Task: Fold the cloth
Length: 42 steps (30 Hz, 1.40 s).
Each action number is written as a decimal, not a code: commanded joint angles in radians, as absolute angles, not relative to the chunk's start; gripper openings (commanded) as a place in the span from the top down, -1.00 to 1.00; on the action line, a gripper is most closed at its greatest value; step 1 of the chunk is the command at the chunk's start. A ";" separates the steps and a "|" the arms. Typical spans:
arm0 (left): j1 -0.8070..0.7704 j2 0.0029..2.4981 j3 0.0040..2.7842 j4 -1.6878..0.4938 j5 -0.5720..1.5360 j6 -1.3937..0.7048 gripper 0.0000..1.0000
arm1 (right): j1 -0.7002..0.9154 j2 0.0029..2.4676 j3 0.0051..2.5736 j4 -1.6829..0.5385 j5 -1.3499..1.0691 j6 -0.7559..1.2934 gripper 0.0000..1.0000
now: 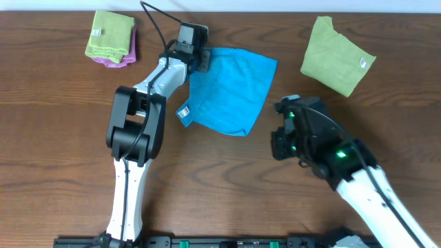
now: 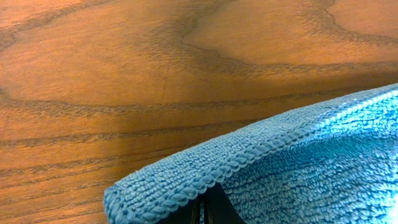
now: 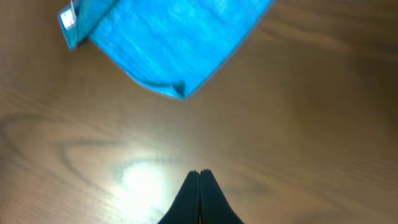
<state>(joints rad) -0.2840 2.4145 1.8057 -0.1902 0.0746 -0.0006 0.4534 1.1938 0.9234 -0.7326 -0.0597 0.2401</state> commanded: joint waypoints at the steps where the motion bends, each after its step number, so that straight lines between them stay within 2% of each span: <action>1: -0.276 2.436 1.807 -0.190 0.051 0.001 0.88 | 0.459 1.272 0.845 -0.619 -0.137 0.227 0.98; 9: -0.267 2.436 1.807 -0.191 0.041 0.004 0.89 | 0.459 1.539 0.828 -0.284 -0.299 0.228 0.97; 24: -0.268 2.436 1.807 -0.189 0.041 0.003 0.89 | 0.490 1.730 0.828 -0.062 -0.294 0.239 0.97; 31: -0.268 2.436 1.807 -0.189 0.041 0.003 0.89 | 0.496 1.769 0.828 -0.059 -0.299 0.254 0.97; 42: -0.268 2.436 1.807 -0.189 0.041 0.003 0.89 | 0.511 1.769 0.828 -0.171 -0.219 0.246 0.97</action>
<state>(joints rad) -0.2749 2.4145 1.8057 -0.1894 0.0597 -0.0002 0.4999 1.7645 0.8288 -0.1535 -0.2573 0.2413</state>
